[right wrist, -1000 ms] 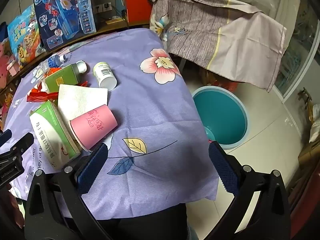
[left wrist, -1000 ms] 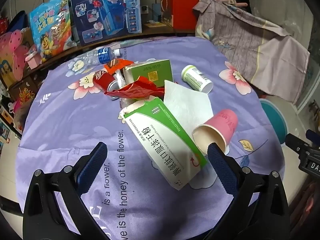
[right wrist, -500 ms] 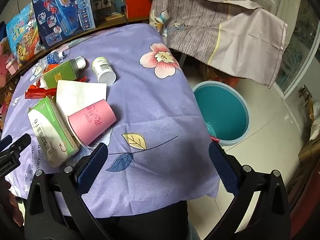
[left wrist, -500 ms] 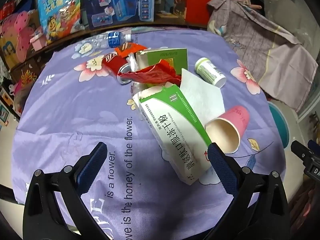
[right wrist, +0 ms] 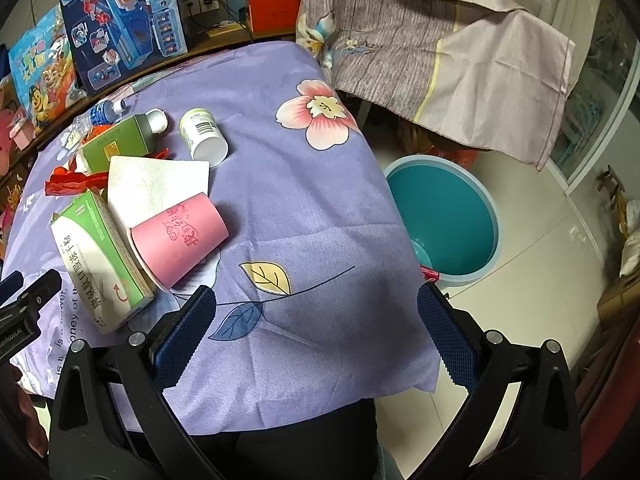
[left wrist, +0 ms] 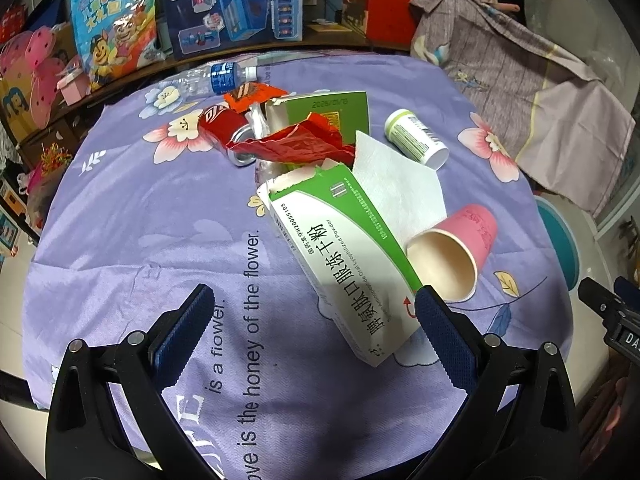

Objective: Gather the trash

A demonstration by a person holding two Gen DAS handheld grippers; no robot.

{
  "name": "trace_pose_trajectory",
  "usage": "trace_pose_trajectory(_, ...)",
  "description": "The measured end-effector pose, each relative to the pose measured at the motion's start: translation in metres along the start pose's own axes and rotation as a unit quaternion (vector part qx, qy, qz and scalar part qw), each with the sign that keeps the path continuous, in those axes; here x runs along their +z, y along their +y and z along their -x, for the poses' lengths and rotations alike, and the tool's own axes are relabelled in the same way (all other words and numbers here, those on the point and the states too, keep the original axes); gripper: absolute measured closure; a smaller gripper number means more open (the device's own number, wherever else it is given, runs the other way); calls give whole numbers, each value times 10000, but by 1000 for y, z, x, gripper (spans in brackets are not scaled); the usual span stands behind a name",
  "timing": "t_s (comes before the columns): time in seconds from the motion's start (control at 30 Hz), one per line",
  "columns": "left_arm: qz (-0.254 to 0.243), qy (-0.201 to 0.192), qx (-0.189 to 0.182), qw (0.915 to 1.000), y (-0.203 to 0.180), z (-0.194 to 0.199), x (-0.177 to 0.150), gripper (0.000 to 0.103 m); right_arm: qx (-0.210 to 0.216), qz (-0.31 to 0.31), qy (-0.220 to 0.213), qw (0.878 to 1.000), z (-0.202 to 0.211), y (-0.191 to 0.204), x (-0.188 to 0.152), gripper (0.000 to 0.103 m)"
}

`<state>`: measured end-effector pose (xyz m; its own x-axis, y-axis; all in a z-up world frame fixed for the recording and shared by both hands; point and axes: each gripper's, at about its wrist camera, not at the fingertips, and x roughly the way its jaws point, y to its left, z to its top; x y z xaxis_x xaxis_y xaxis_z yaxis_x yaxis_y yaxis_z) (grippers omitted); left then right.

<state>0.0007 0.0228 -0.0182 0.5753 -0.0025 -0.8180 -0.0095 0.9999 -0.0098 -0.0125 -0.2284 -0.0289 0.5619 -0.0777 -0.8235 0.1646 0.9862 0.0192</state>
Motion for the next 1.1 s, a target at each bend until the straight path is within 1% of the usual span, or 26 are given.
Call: trace_pose_trajectory(1.1,-44,-3,21,10000,-4,0,-1,3,-18,-4,72,10000,-6,1,-3,6)
